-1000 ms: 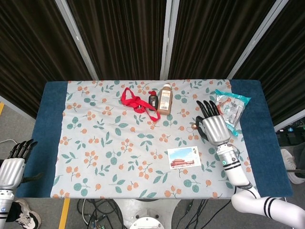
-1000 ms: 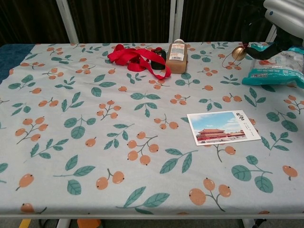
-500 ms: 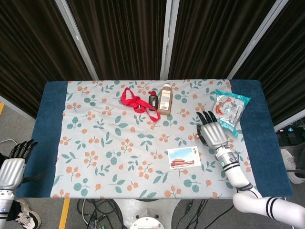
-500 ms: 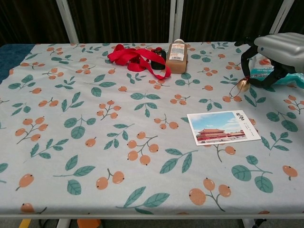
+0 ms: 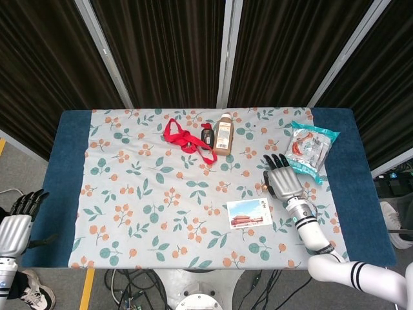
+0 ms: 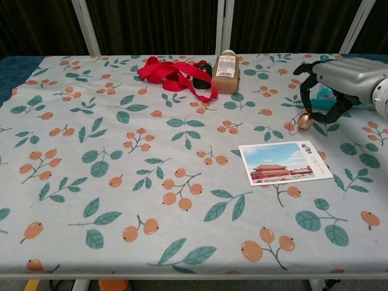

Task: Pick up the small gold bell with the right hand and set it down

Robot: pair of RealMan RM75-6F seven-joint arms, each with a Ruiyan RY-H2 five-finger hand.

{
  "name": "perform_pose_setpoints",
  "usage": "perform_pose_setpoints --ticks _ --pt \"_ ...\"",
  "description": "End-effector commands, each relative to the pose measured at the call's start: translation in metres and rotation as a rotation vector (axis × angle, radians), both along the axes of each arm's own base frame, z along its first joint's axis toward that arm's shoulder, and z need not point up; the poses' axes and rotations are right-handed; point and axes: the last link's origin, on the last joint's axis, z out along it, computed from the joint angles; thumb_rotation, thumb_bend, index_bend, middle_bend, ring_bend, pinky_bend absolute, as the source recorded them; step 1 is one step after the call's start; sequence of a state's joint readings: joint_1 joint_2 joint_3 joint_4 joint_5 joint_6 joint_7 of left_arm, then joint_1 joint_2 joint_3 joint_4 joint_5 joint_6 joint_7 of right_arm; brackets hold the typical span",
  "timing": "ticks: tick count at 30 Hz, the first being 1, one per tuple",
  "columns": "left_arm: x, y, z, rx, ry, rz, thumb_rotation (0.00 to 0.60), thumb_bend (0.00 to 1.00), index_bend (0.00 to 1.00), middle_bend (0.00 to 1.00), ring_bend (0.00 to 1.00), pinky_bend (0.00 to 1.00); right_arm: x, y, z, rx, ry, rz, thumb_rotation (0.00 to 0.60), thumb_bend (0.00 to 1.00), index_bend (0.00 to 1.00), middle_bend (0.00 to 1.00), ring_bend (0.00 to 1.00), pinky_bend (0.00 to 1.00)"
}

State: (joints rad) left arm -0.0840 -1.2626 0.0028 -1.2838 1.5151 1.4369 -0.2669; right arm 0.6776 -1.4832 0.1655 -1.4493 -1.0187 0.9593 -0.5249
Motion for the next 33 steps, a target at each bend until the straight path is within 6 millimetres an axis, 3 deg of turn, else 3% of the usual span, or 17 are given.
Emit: perform_pose_setpoints --ticks 1,8,11,15,19,21,23,28,33 --pt "0.000 0.000 0.000 0.000 -0.001 0.000 0.600 0.05 0.08 0.05 0.00 0.05 -0.001 -0.001 -0.002 0.002 0.010 -0.006 0.600 0.36 0.80 0.09 0.00 0.00" --pt "-0.001 0.000 0.000 0.000 -0.002 0.002 0.600 0.05 0.08 0.05 0.00 0.05 -0.005 -0.003 -0.003 -0.002 0.016 -0.027 0.600 0.32 0.77 0.09 0.00 0.00" --pt "-0.001 0.000 0.000 0.001 -0.002 0.000 0.600 0.05 0.09 0.05 0.00 0.05 -0.007 -0.003 -0.002 0.002 0.022 -0.036 0.600 0.27 0.70 0.08 0.00 0.00" --pt "0.000 0.000 0.000 0.001 -0.001 -0.002 0.600 0.05 0.09 0.05 0.00 0.05 -0.009 -0.002 -0.002 0.015 0.031 -0.054 0.600 0.16 0.47 0.04 0.00 0.00" --pt "0.000 0.000 0.000 0.001 0.000 -0.002 0.600 0.05 0.09 0.05 0.00 0.05 -0.008 -0.001 0.002 0.005 0.020 -0.062 0.600 0.02 0.08 0.00 0.00 0.00" --pt "0.001 0.001 0.000 0.002 0.000 -0.003 0.600 0.05 0.09 0.05 0.00 0.05 -0.004 -0.001 0.008 -0.021 -0.003 -0.049 0.600 0.00 0.01 0.00 0.00 0.00" --pt "0.002 0.001 0.001 0.005 0.000 -0.005 0.600 0.05 0.09 0.05 0.00 0.05 -0.002 0.003 0.017 -0.057 -0.027 -0.027 0.600 0.00 0.00 0.00 0.00 0.00" --pt "0.005 0.000 0.002 0.012 0.000 -0.013 0.600 0.05 0.08 0.05 0.00 0.05 -0.012 0.038 0.058 -0.211 -0.086 0.065 0.600 0.00 0.00 0.00 0.00 0.00" --pt "0.012 0.000 0.003 0.034 0.000 -0.037 0.600 0.05 0.09 0.05 0.00 0.05 -0.048 0.098 0.099 -0.387 -0.092 0.135 0.600 0.00 0.00 0.00 0.00 0.00"
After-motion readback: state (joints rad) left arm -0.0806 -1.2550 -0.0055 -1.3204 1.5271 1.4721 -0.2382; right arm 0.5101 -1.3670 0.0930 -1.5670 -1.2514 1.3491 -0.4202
